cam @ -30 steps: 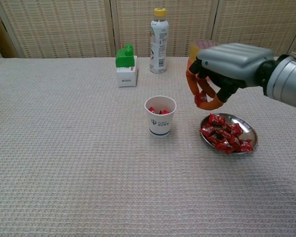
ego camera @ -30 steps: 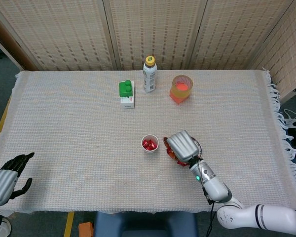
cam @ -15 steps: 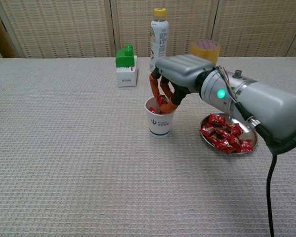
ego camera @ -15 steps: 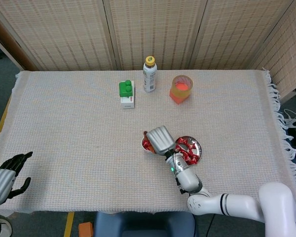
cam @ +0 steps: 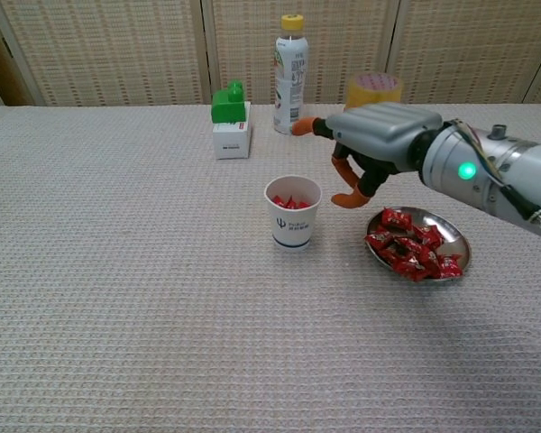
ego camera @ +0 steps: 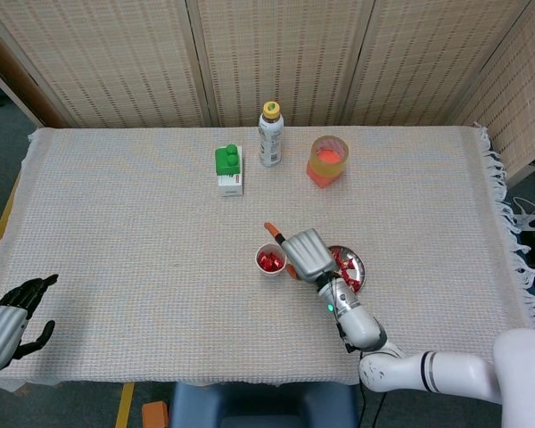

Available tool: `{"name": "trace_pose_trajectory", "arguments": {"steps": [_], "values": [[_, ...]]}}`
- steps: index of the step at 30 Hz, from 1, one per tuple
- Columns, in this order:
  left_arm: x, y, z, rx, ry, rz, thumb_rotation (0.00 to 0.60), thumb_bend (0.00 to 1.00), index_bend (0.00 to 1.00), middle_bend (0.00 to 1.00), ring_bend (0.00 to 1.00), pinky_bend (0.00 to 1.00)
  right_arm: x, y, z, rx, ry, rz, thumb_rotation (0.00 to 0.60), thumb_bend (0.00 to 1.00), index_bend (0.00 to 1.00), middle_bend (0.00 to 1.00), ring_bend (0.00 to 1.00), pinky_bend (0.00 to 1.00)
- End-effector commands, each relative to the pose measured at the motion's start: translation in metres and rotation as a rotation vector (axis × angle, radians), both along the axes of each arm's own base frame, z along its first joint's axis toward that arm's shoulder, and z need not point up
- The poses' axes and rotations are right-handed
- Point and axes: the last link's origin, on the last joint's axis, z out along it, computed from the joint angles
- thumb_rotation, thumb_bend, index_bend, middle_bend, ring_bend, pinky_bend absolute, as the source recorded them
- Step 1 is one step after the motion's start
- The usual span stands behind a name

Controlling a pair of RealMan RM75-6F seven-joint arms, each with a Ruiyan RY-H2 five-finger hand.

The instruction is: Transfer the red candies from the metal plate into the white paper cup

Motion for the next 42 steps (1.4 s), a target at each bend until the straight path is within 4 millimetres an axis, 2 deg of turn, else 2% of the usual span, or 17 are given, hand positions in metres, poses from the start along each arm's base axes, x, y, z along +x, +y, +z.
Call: {"name": "trace_pose_trajectory", "arguments": {"steps": [1, 2, 3, 9, 14, 20, 26, 42], "values": [[0.0, 0.0, 0.0, 0.0, 0.001, -0.001, 0.6, 0.47, 0.0, 0.13, 0.1, 0.21, -0.021, 0.01, 0.01, 0.004, 0.04, -0.02, 0.6, 0.25, 0.03, 0.72, 0.73, 0.94], [0.001, 0.0, -0.002, -0.006, 0.005, -0.004, 0.6, 0.47, 0.0, 0.13, 0.1, 0.21, -0.049, 0.016, 0.018, 0.014, 0.093, -0.076, 0.6, 0.23, 0.02, 0.72, 0.73, 0.94], [0.001, 0.0, -0.003, -0.008, 0.009, -0.005, 0.6, 0.47, 0.0, 0.13, 0.1, 0.21, -0.061, 0.021, 0.025, 0.021, 0.105, -0.099, 0.6, 0.22, 0.01, 0.72, 0.73, 0.94], [0.003, -0.001, -0.006, -0.005, 0.023, -0.003, 0.6, 0.47, 0.0, 0.13, 0.1, 0.21, -0.102, 0.032, 0.043, 0.054, 0.11, -0.17, 0.6, 0.19, 0.0, 0.72, 0.73, 0.94], [0.003, 0.0, -0.008, -0.011, 0.029, -0.002, 0.6, 0.47, 0.0, 0.13, 0.1, 0.21, -0.123, 0.037, 0.043, 0.094, 0.112, -0.221, 0.6, 0.19, 0.02, 0.72, 0.73, 0.94], [0.003, 0.001, -0.009, -0.012, 0.031, 0.0, 0.6, 0.47, 0.0, 0.13, 0.1, 0.21, -0.133, 0.036, 0.035, 0.107, 0.102, -0.237, 0.6, 0.19, 0.16, 0.72, 0.73, 0.94], [0.002, 0.001, -0.007, -0.007, 0.026, 0.002, 0.6, 0.47, 0.0, 0.13, 0.1, 0.21, -0.132, 0.033, 0.027, 0.114, 0.079, -0.24, 0.6, 0.19, 0.3, 0.72, 0.74, 0.95], [0.002, -0.001, -0.004, -0.002, 0.015, -0.008, 0.6, 0.46, 0.0, 0.13, 0.1, 0.21, -0.118, 0.023, 0.013, 0.149, 0.043, -0.25, 0.6, 0.19, 0.33, 0.72, 0.74, 0.96]]}}
